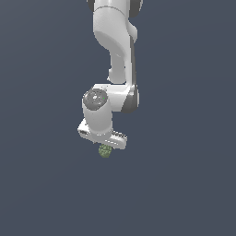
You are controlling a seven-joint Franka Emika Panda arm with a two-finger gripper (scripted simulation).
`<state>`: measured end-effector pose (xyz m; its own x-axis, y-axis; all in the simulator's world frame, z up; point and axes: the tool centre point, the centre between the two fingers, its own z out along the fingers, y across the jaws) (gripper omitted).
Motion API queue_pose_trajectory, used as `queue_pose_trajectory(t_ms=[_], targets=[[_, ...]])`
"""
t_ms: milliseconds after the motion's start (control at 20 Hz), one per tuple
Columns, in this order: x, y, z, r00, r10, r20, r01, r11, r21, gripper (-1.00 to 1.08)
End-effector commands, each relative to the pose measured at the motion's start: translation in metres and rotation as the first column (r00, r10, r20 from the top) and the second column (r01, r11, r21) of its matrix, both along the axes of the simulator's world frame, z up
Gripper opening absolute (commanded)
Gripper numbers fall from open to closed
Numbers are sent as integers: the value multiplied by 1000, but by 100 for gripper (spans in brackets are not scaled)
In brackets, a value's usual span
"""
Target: Pick up the object and move it to a goal position.
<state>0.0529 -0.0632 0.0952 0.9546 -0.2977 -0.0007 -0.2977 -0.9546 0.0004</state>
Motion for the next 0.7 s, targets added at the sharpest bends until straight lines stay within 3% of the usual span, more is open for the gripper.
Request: queue_pose_trajectory(t_ms=[0,650], targets=[[0,0,0,1000,0,0,0,1000,0,100],[-1,-1,-47,1000,-4,1,4,1000,0,100]])
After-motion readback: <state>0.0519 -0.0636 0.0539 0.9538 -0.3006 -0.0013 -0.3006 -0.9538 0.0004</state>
